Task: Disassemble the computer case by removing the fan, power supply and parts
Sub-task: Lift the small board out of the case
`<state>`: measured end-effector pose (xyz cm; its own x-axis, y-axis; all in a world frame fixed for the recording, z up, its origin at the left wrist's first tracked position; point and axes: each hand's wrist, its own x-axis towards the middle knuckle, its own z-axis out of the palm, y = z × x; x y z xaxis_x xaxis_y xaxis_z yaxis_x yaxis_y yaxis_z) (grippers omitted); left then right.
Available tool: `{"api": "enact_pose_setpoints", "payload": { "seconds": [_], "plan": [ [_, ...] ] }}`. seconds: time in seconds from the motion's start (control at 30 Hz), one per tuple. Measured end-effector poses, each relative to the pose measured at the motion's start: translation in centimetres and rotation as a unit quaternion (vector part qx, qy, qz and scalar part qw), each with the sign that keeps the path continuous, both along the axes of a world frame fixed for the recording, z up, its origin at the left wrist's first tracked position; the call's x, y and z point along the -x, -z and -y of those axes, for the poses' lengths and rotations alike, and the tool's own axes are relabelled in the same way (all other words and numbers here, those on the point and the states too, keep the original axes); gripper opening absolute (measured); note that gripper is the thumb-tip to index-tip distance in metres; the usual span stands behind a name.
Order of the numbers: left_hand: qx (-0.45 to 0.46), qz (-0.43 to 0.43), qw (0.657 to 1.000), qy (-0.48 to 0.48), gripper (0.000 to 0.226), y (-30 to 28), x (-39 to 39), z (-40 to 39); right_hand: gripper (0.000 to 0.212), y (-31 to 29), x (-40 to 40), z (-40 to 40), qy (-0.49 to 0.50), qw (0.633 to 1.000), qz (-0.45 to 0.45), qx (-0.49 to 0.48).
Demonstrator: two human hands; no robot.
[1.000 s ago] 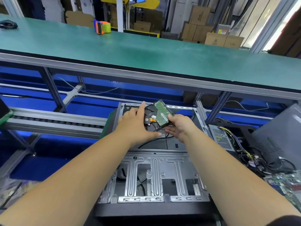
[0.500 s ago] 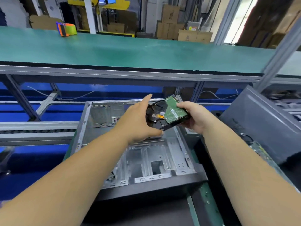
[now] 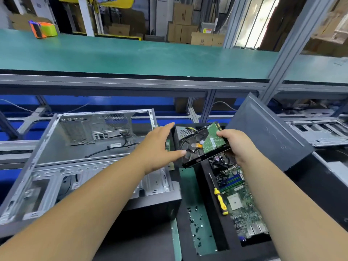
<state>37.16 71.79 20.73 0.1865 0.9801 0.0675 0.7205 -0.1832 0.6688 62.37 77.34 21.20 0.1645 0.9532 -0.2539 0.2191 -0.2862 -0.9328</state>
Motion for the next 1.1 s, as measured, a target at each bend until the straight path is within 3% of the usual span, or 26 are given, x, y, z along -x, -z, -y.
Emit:
{"api": "enact_pose_setpoints", "payload": {
  "seconds": [0.27,0.37,0.53,0.67,0.9,1.1],
  "plan": [
    [0.019,-0.056,0.998,-0.026,0.080,1.4,-2.3,0.6,0.031,5.4,-2.4,-1.8,-0.074,0.984,0.160,0.006],
    [0.022,-0.053,0.997,-0.044,0.078,1.9,-2.5,0.9,0.038,7.4,-1.8,-2.3,-0.118,0.962,0.245,0.010],
    [0.023,-0.043,0.996,-0.079,0.073,2.4,-2.3,1.6,0.028,10.6,-0.3,-3.4,-0.201,0.919,0.334,0.058],
    [0.022,-0.042,0.993,-0.105,0.071,2.6,-1.9,2.0,0.022,12.3,0.4,-3.9,-0.232,0.895,0.374,0.080],
    [0.016,-0.038,0.989,-0.139,0.068,2.9,-2.0,3.0,0.038,13.7,0.7,-3.4,-0.259,0.876,0.392,0.106],
    [0.008,-0.040,0.988,-0.149,0.066,2.8,-2.4,3.2,0.039,14.2,0.7,-3.6,-0.296,0.860,0.397,0.125]
  ]
}}
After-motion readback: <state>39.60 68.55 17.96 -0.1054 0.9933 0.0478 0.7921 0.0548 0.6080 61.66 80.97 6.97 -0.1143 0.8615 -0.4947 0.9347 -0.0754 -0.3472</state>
